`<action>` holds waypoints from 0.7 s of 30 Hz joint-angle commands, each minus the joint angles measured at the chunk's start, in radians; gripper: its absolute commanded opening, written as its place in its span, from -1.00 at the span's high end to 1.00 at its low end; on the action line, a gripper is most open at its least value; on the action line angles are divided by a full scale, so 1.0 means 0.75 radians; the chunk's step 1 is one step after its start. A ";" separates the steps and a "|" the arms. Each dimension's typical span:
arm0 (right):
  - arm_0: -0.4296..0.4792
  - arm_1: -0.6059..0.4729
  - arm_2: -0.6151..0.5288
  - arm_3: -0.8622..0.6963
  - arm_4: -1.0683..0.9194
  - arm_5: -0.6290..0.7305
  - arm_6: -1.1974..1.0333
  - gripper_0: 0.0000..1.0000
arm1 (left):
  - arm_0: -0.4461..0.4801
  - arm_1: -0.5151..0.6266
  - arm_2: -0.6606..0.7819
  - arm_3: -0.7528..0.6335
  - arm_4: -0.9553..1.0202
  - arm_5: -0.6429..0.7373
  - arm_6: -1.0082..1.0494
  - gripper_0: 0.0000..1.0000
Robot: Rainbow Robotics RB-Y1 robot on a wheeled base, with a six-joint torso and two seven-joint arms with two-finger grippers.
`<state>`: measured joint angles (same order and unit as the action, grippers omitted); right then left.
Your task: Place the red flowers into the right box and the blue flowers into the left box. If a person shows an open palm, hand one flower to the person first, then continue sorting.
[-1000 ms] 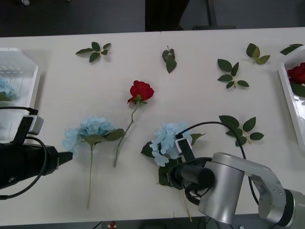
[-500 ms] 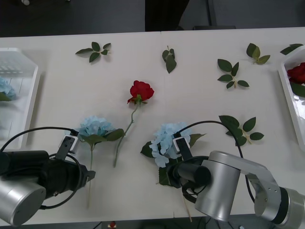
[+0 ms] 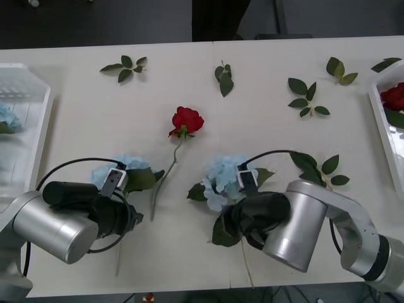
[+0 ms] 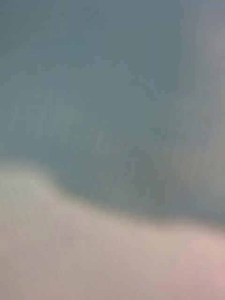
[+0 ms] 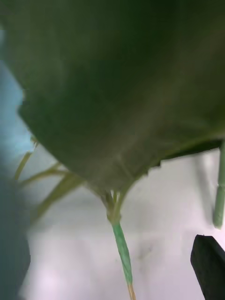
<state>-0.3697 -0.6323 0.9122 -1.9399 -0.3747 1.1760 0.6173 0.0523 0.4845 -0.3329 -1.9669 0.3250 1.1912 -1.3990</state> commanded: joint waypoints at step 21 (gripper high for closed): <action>-0.194 -0.043 -0.744 -0.013 -0.809 -0.243 0.981 1.00 | -0.039 -0.006 -0.047 -0.034 -0.100 -0.107 0.088 1.00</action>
<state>-0.4429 -0.6520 0.3694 -1.9396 -0.9446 1.0326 1.2467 0.0395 0.4806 -0.3530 -1.9296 0.2672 1.1183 -1.3944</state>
